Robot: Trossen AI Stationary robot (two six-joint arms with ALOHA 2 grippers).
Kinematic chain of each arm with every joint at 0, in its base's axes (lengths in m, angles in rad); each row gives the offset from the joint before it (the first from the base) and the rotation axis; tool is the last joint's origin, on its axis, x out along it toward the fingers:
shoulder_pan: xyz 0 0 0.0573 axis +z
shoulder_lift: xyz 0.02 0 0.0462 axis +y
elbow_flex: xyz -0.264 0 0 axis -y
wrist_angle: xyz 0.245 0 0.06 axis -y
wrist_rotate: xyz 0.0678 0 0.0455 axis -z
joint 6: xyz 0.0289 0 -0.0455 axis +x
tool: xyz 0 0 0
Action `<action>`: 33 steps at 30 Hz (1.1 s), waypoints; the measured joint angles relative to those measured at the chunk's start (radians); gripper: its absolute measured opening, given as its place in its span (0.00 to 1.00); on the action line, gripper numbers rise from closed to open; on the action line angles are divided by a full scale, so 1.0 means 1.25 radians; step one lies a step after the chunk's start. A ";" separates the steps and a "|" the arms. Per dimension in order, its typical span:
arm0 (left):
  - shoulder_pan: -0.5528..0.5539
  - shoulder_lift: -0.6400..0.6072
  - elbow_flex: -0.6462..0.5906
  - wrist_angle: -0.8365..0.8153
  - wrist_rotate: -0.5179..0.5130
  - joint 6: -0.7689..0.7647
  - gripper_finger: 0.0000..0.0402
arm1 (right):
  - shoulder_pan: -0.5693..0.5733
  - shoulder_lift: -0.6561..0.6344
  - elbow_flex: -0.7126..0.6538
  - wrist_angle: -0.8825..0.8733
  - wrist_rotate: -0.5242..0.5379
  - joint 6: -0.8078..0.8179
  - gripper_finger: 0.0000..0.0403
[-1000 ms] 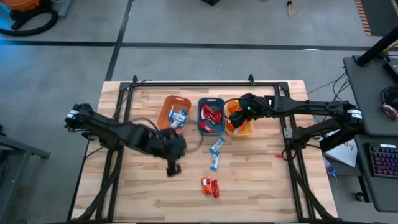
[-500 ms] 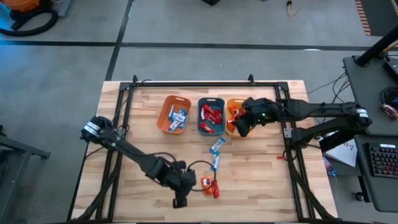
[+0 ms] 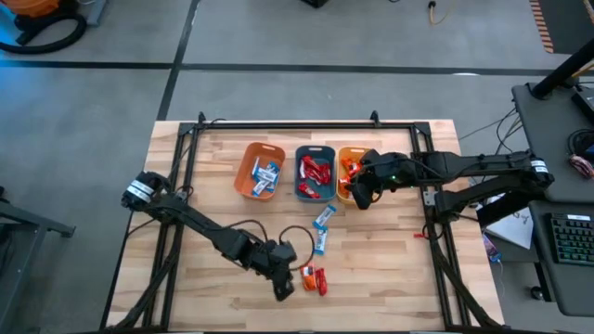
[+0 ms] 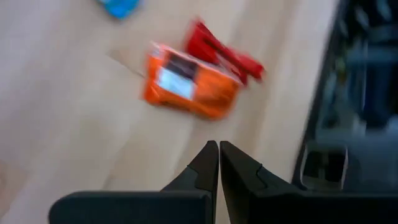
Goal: Sort candy
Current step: Put the orange chocolate bar into the yellow bin
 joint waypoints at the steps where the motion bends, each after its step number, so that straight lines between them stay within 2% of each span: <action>1: 0.004 0.000 -0.002 0.001 -0.016 -0.034 0.00 | 0.002 0.000 0.000 0.001 0.000 0.000 0.36; 3: 0.011 0.005 -0.001 0.001 -0.038 -0.088 0.00 | 0.005 0.000 -0.001 0.002 0.002 0.000 0.36; 5: 0.014 0.014 0.013 -0.001 -0.044 -0.082 0.00 | 0.005 0.000 -0.003 0.001 0.011 -0.002 0.36; 9: 0.012 0.036 0.067 0.003 -0.085 0.034 0.07 | 0.008 0.000 -0.004 0.002 0.023 -0.009 0.36; 12: 0.010 0.063 0.105 -0.002 -0.085 0.130 0.14 | 0.008 0.000 -0.004 0.004 0.023 -0.010 0.36; 16: 0.011 0.075 0.122 -0.016 -0.093 0.193 0.26 | 0.008 0.000 -0.004 0.002 0.022 -0.011 0.37; 20: 0.013 0.078 0.120 -0.017 -0.157 0.287 0.37 | 0.010 0.000 -0.005 0.001 0.021 -0.011 0.36; 23: 0.016 0.096 0.126 -0.009 -0.177 0.379 0.42 | 0.013 0.000 -0.005 0.001 0.021 -0.012 0.36; 27: 0.022 0.143 0.161 -0.001 -0.170 0.421 0.44 | 0.013 0.000 -0.005 0.001 0.020 -0.011 0.37; 33: 0.041 0.176 0.181 0.001 -0.089 0.432 0.42 | 0.016 0.000 -0.005 0.001 0.020 -0.006 0.36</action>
